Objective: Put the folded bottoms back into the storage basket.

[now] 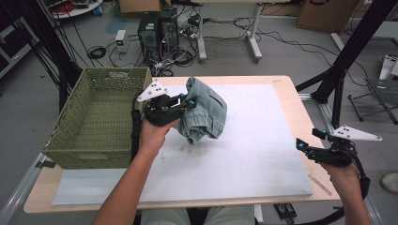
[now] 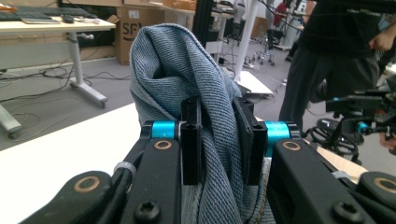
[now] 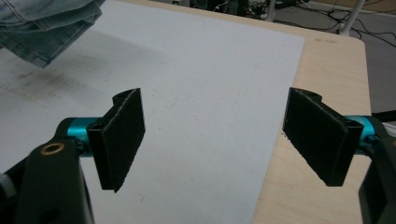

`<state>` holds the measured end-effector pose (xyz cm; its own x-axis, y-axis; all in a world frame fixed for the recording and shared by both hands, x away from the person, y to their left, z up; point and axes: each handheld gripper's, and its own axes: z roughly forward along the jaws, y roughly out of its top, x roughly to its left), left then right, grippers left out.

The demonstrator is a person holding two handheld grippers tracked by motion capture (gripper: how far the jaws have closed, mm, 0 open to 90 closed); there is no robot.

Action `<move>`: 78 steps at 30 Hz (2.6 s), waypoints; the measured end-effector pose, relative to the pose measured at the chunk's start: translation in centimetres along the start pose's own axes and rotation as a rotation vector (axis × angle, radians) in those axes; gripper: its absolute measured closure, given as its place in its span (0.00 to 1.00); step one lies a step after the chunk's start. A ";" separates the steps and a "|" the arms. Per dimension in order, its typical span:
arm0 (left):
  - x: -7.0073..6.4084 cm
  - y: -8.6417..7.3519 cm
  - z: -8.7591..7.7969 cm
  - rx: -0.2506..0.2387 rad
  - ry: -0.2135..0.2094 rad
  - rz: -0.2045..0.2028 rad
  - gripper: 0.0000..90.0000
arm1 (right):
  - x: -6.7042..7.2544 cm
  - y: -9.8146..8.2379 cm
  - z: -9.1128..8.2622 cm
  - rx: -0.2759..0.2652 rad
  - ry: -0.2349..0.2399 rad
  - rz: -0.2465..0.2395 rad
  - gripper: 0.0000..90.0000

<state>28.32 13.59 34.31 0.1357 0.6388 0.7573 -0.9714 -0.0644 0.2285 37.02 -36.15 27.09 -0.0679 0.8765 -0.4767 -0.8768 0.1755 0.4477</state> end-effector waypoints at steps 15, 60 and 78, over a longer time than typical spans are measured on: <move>2.4 1.5 -3.2 -0.035 0.076 -0.008 0.85 | 0.3 0.4 0.1 -0.007 0.003 -0.008 0.24; 7.4 7.2 -15.3 -0.193 0.299 -0.038 0.86 | 1.5 1.8 1.1 0.010 0.013 -0.044 0.24; 15.1 1.1 -19.1 -0.117 0.677 -0.314 0.52 | 1.8 1.8 1.5 0.021 0.018 -0.045 0.24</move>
<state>25.60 37.81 34.37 0.2965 0.9478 0.1174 -0.9264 0.2556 0.2764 36.08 -33.55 28.15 -0.0378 0.8593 -0.5100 -0.8691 0.2237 0.4412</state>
